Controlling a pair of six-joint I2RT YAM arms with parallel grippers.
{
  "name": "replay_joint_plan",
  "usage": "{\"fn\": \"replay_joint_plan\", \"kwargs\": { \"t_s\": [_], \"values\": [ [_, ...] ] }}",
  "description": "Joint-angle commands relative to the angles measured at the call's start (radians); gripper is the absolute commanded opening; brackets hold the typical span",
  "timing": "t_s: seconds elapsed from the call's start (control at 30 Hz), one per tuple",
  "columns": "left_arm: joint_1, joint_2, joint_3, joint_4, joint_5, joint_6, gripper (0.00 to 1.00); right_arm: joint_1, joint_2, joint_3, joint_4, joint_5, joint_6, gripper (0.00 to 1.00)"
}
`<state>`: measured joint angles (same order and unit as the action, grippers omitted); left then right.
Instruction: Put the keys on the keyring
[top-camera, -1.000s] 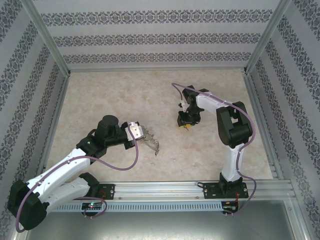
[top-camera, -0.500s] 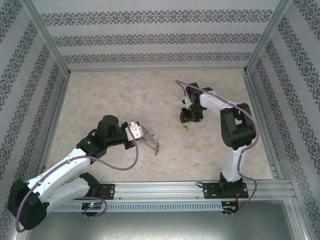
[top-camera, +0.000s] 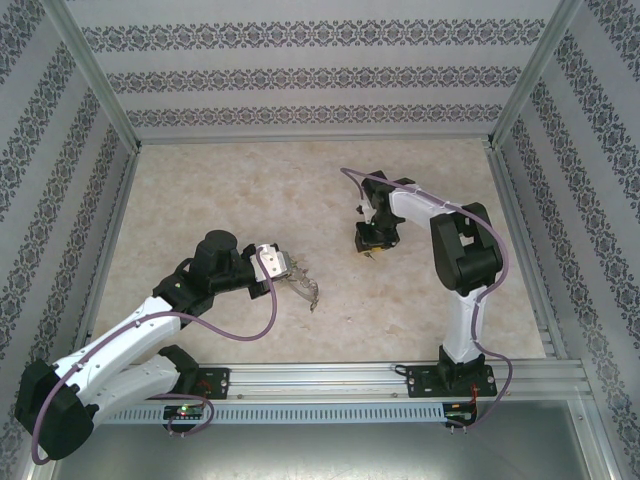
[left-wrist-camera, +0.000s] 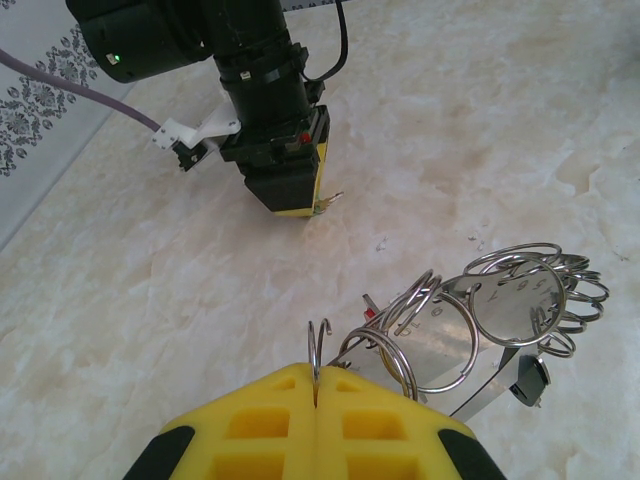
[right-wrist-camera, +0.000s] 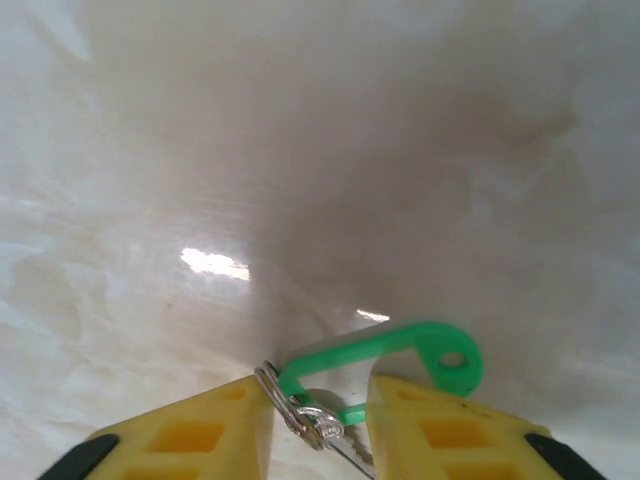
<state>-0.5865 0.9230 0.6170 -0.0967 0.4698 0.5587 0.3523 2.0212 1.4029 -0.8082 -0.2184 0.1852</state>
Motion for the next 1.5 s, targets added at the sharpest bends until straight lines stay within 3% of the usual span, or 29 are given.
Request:
{"fn": "replay_joint_plan", "kwargs": {
  "t_s": [0.0, 0.43, 0.63, 0.83, 1.07, 1.27, 1.47],
  "values": [
    [0.014, -0.009, 0.015, 0.047, 0.018, -0.013, 0.0, 0.023, 0.034, 0.009, -0.017, 0.038, 0.008, 0.27],
    [0.014, -0.007, 0.014, 0.046, 0.018, -0.013, 0.0, 0.041, -0.03, -0.032, 0.054, 0.008, -0.046, 0.06],
    [0.014, -0.006, 0.015, 0.047, 0.016, -0.014, 0.0, 0.041, -0.084, -0.075, 0.122, -0.064, -0.062, 0.0],
    [0.014, -0.003, 0.014, 0.049, 0.018, -0.016, 0.0, 0.039, -0.162, -0.145, 0.24, -0.147, -0.079, 0.0],
    [0.014, 0.013, 0.03, 0.059, 0.032, -0.048, 0.0, 0.043, -0.338, -0.296, 0.512, -0.332, -0.096, 0.0],
    [0.014, 0.015, 0.116, 0.001, 0.047, -0.018, 0.0, 0.078, -0.599, -0.484, 0.764, -0.341, -0.216, 0.0],
    [0.013, 0.092, 0.164, 0.002, 0.033, 0.056, 0.0, 0.161, -0.759, -0.558, 0.819, -0.339, -0.386, 0.0]
  ]
}}
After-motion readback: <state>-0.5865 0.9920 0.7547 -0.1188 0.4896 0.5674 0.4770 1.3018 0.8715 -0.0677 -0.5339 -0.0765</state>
